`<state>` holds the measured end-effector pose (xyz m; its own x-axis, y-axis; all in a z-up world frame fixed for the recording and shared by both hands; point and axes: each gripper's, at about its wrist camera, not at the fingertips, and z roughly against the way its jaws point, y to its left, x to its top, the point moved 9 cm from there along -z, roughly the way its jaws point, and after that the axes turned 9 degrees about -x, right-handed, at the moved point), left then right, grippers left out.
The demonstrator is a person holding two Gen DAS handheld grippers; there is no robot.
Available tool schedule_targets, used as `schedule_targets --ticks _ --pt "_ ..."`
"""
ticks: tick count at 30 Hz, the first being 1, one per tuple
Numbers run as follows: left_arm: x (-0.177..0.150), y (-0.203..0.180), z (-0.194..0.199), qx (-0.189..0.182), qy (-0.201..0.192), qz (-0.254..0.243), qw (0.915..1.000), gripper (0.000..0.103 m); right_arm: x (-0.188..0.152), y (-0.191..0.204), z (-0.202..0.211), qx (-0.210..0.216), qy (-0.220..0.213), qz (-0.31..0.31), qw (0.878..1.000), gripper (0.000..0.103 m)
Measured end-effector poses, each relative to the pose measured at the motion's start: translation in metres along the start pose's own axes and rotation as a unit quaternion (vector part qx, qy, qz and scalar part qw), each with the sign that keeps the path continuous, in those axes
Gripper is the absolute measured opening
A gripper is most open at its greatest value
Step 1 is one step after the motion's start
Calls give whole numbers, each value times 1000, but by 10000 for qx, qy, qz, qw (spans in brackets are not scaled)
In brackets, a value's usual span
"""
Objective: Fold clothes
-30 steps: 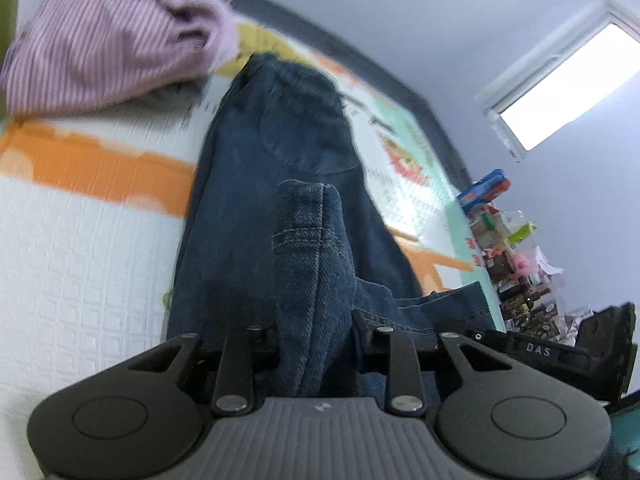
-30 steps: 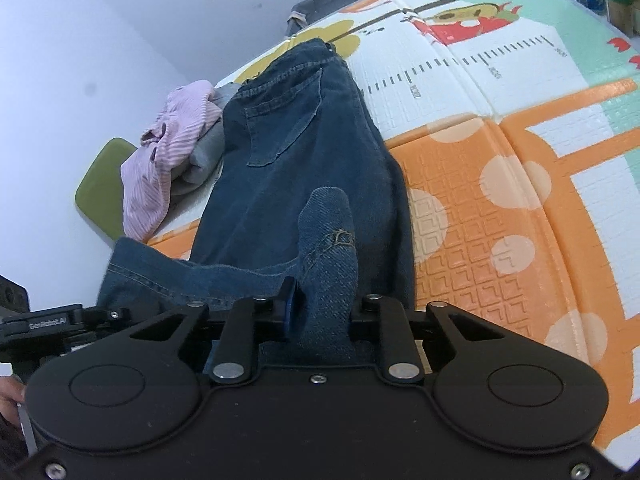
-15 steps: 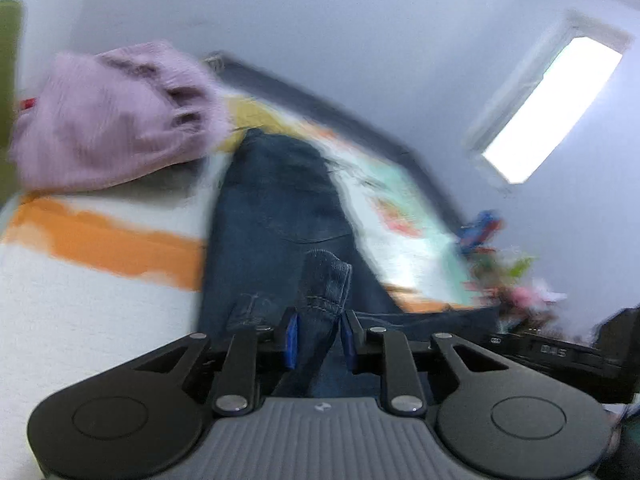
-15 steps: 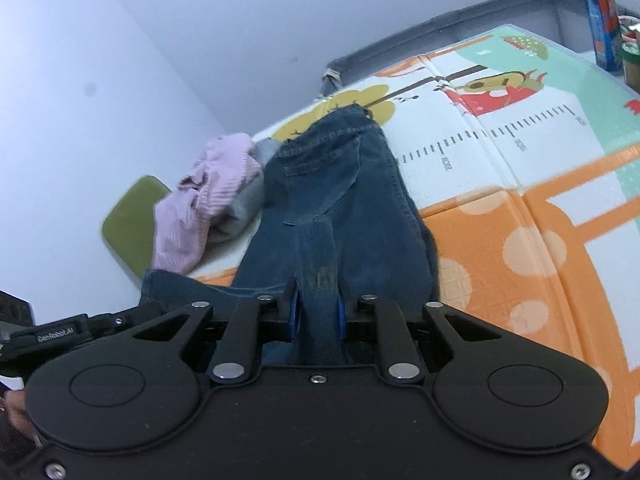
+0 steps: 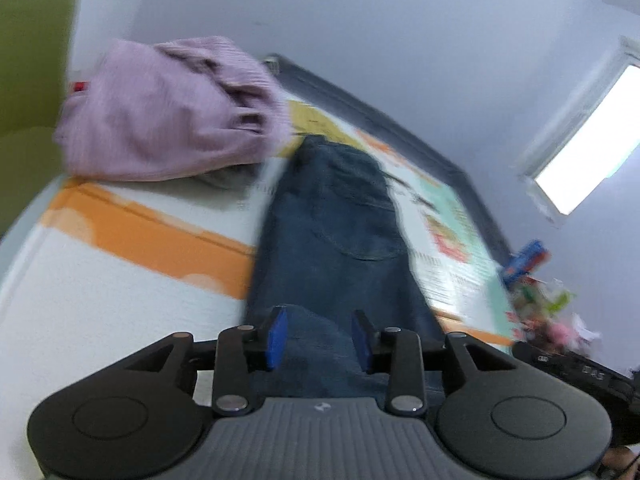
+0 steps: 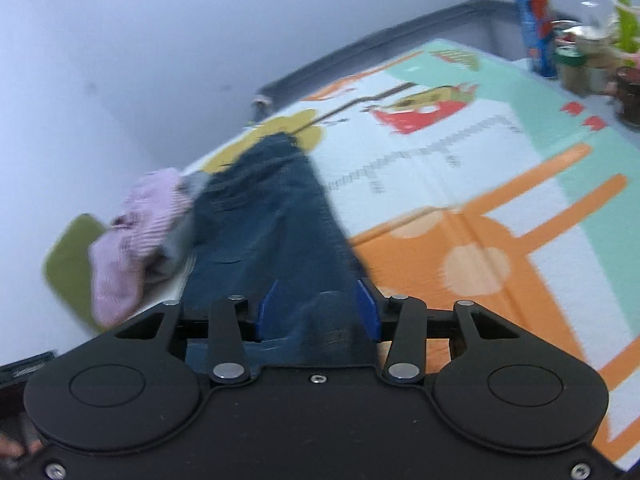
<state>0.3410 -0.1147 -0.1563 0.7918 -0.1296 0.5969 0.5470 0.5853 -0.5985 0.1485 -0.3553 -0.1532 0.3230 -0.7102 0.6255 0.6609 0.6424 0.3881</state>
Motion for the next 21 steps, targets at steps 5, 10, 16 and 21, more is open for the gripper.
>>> schedule_targets --ticks 5,10,16,21 --pt "-21 -36 -20 -465 459 -403 9970 38 -22 32 -4 587 482 224 9969 20" --pt "-53 -49 -43 -677 962 -470 9920 38 -49 52 -17 760 878 372 9925 18" --pt "-85 -42 -61 -655 1455 -497 9859 38 -74 51 -28 701 1278 377 9886 18" --pt "-91 -27 -67 -242 1406 -594 9880 32 -89 42 -33 598 1517 610 9847 18"
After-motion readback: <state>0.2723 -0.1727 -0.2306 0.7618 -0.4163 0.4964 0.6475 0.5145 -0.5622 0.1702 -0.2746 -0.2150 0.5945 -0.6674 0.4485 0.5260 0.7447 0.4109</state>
